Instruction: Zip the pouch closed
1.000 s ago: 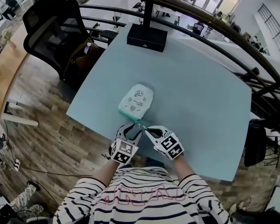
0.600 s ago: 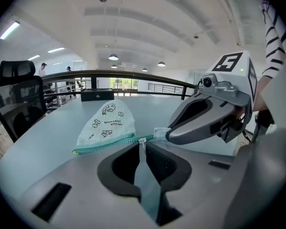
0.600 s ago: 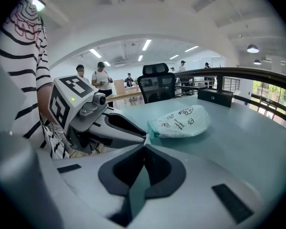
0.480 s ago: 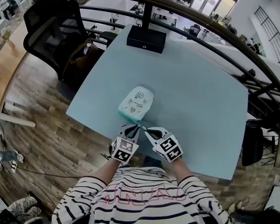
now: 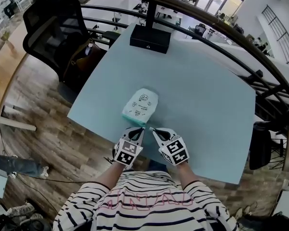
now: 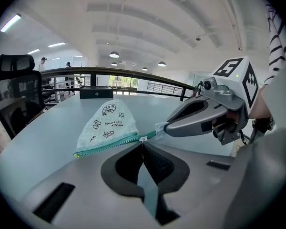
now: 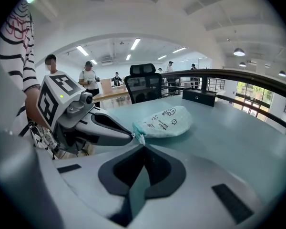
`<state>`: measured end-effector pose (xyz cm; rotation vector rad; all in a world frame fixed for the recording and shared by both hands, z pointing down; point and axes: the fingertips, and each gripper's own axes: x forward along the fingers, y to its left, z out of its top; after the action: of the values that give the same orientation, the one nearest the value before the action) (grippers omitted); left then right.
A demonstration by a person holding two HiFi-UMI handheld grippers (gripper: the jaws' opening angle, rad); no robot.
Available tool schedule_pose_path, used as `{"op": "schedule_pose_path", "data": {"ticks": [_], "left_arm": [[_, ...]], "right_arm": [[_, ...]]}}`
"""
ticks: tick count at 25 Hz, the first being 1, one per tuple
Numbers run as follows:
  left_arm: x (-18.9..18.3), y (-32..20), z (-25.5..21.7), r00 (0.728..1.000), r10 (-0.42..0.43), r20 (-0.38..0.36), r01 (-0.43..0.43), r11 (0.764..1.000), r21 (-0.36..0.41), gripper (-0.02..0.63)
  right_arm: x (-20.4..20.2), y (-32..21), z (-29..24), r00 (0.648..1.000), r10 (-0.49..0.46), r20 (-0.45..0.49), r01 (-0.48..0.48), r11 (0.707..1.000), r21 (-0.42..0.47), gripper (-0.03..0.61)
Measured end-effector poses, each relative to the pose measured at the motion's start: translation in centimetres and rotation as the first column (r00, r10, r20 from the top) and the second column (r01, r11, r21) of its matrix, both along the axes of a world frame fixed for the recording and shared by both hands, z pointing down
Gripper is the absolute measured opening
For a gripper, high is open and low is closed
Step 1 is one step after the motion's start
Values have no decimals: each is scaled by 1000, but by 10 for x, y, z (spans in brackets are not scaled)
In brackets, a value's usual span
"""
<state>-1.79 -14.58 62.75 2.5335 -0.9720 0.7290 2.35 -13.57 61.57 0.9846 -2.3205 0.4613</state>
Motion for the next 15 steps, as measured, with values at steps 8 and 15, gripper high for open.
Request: {"op": "schedule_pose_path", "data": {"ticks": [8, 15], "left_arm": [[-8, -10, 5, 999, -50, 5, 50, 998, -29, 26], [-15, -20, 5, 995, -99, 16, 99, 994, -45, 26]], "right_arm": [[7, -8, -1, 997, 44, -58, -42, 999, 33, 28], [13, -13, -6, 995, 79, -62, -77, 996, 46, 28]]}}
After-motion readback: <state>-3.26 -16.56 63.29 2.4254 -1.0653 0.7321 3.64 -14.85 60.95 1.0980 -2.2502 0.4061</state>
